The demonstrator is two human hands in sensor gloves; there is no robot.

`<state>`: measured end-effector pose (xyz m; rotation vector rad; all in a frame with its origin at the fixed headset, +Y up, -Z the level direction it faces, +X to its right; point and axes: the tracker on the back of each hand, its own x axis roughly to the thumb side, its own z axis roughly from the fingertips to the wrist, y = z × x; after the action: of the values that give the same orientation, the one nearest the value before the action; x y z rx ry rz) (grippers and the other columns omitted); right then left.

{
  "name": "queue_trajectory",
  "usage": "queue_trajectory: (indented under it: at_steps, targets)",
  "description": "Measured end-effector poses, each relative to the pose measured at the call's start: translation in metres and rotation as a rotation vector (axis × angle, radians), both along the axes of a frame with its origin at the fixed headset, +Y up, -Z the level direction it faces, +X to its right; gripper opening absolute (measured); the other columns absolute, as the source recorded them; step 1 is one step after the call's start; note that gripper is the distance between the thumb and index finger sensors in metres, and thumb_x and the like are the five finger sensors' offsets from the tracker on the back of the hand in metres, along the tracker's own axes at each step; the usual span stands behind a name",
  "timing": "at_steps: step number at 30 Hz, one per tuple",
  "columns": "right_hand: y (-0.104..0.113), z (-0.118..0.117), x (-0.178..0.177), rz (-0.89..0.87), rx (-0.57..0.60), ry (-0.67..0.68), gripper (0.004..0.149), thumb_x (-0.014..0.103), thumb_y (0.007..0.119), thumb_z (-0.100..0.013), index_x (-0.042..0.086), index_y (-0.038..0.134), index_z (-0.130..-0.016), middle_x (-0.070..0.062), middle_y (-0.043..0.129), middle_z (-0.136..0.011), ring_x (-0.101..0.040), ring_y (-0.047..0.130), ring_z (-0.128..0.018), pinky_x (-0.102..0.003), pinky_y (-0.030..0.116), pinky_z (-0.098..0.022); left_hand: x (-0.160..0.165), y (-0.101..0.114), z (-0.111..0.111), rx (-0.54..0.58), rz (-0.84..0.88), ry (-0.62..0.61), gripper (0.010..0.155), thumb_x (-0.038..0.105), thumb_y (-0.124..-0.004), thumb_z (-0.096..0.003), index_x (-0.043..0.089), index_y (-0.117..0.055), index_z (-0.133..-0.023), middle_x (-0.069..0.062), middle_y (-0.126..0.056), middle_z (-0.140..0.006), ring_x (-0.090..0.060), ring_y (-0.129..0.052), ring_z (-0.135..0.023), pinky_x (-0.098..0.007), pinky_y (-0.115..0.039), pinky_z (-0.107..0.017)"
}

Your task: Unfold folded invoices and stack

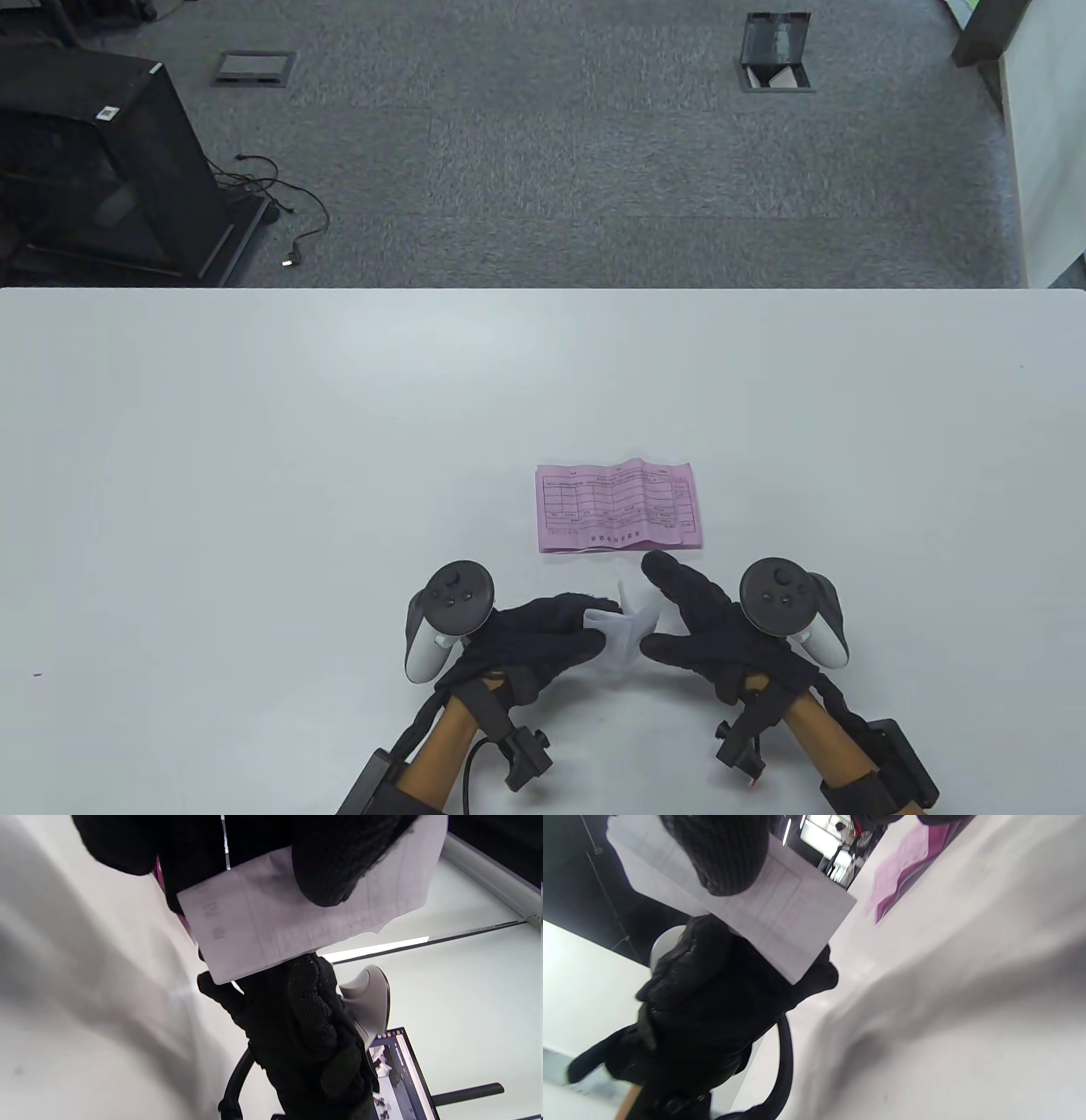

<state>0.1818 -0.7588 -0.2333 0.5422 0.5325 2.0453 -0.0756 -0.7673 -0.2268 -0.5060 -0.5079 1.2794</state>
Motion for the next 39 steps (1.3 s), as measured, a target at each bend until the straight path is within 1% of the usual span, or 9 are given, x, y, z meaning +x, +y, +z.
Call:
queue_trajectory:
  at_steps: [6, 13, 19, 24, 26, 27, 29, 34, 39]
  targets:
    - [-0.002, 0.001, -0.002, -0.064, 0.025, -0.056, 0.071, 0.047, 0.074, -0.047, 0.026, 0.042, -0.107, -0.018, 0.054, -0.107, -0.051, 0.054, -0.096, -0.068, 0.047, -0.067, 0.002, -0.005, 0.004, 0.019, -0.022, 0.086, 0.042, 0.029, -0.083, -0.0522, 0.03, -0.078, -0.094, -0.007, -0.091, -0.092, -0.037, -0.083, -0.087, -0.064, -0.061, -0.068]
    - [-0.004, 0.003, -0.003, -0.079, 0.044, -0.162, 0.04, 0.039, 0.074, -0.047, 0.025, 0.071, -0.085, -0.011, 0.077, -0.09, -0.044, 0.074, -0.085, -0.063, 0.057, -0.064, 0.001, -0.009, 0.007, 0.043, -0.08, 0.182, 0.043, 0.03, -0.083, -0.0519, 0.028, -0.078, -0.094, -0.008, -0.092, -0.09, -0.036, -0.085, -0.084, -0.063, -0.063, -0.067]
    - [-0.004, 0.003, -0.003, -0.094, 0.054, -0.18, 0.037, 0.038, 0.074, -0.048, 0.025, 0.074, -0.082, -0.009, 0.082, -0.086, -0.041, 0.078, -0.081, -0.062, 0.058, -0.064, -0.001, -0.007, 0.011, 0.101, -0.165, 0.274, 0.058, 0.035, -0.085, -0.0512, 0.024, -0.064, -0.104, -0.013, -0.083, -0.098, -0.04, -0.079, -0.088, -0.064, -0.06, -0.067]
    - [0.003, 0.004, 0.001, -0.135, 0.08, -0.233, 0.037, 0.038, 0.074, -0.047, 0.024, 0.074, -0.082, -0.009, 0.084, -0.082, -0.039, 0.081, -0.078, -0.06, 0.06, -0.063, -0.003, 0.018, 0.028, 0.416, -0.373, 0.509, 0.079, 0.041, -0.088, -0.0485, 0.018, -0.043, -0.108, -0.015, -0.065, -0.1, -0.04, -0.069, -0.09, -0.06, -0.061, -0.067]
    - [0.007, 0.006, 0.0, -0.142, 0.106, -0.26, 0.037, 0.038, 0.074, -0.047, 0.024, 0.074, -0.082, -0.008, 0.084, -0.081, -0.038, 0.083, -0.076, -0.06, 0.061, -0.063, 0.0, 0.034, 0.038, 0.606, -0.407, 0.551, 0.068, 0.043, -0.088, -0.048, 0.023, -0.053, -0.102, -0.008, -0.074, -0.091, -0.032, -0.078, -0.082, -0.053, -0.069, -0.062]
    - [0.008, 0.006, 0.0, -0.143, 0.112, -0.267, 0.037, 0.038, 0.074, -0.047, 0.024, 0.074, -0.082, -0.008, 0.085, -0.08, -0.038, 0.083, -0.075, -0.059, 0.062, -0.063, 0.002, 0.036, 0.04, 0.624, -0.396, 0.514, 0.057, 0.043, -0.088, -0.048, 0.026, -0.064, -0.097, -0.005, -0.082, -0.085, -0.029, -0.085, -0.077, -0.051, -0.074, -0.059]
    - [0.009, 0.009, -0.002, -0.146, 0.123, -0.285, 0.037, 0.039, 0.074, -0.047, 0.024, 0.074, -0.082, -0.008, 0.085, -0.079, -0.037, 0.084, -0.074, -0.059, 0.062, -0.062, 0.013, 0.033, 0.042, 0.61, -0.382, 0.41, 0.049, 0.044, -0.088, -0.0482, 0.027, -0.074, -0.092, -0.006, -0.089, -0.079, -0.029, -0.09, -0.072, -0.05, -0.077, -0.055]
    - [0.01, 0.015, -0.011, -0.116, 0.161, -0.245, 0.039, 0.039, 0.074, -0.047, 0.024, 0.074, -0.084, -0.008, 0.086, -0.079, -0.037, 0.084, -0.074, -0.059, 0.062, -0.062, 0.026, 0.017, 0.04, 0.465, -0.397, 0.28, 0.08, 0.051, -0.086, -0.0466, 0.019, -0.049, -0.11, -0.02, -0.068, -0.106, -0.043, -0.075, -0.09, -0.055, -0.07, -0.062]
    - [0.01, 0.018, -0.018, -0.102, 0.162, -0.173, 0.047, 0.042, 0.072, -0.048, 0.023, 0.07, -0.091, -0.011, 0.082, -0.084, -0.041, 0.08, -0.078, -0.062, 0.059, -0.063, 0.029, 0.008, 0.038, 0.315, -0.241, 0.253, 0.094, 0.051, -0.091, -0.043, 0.012, -0.039, -0.112, -0.023, -0.064, -0.107, -0.044, -0.075, -0.09, -0.057, -0.069, -0.062]
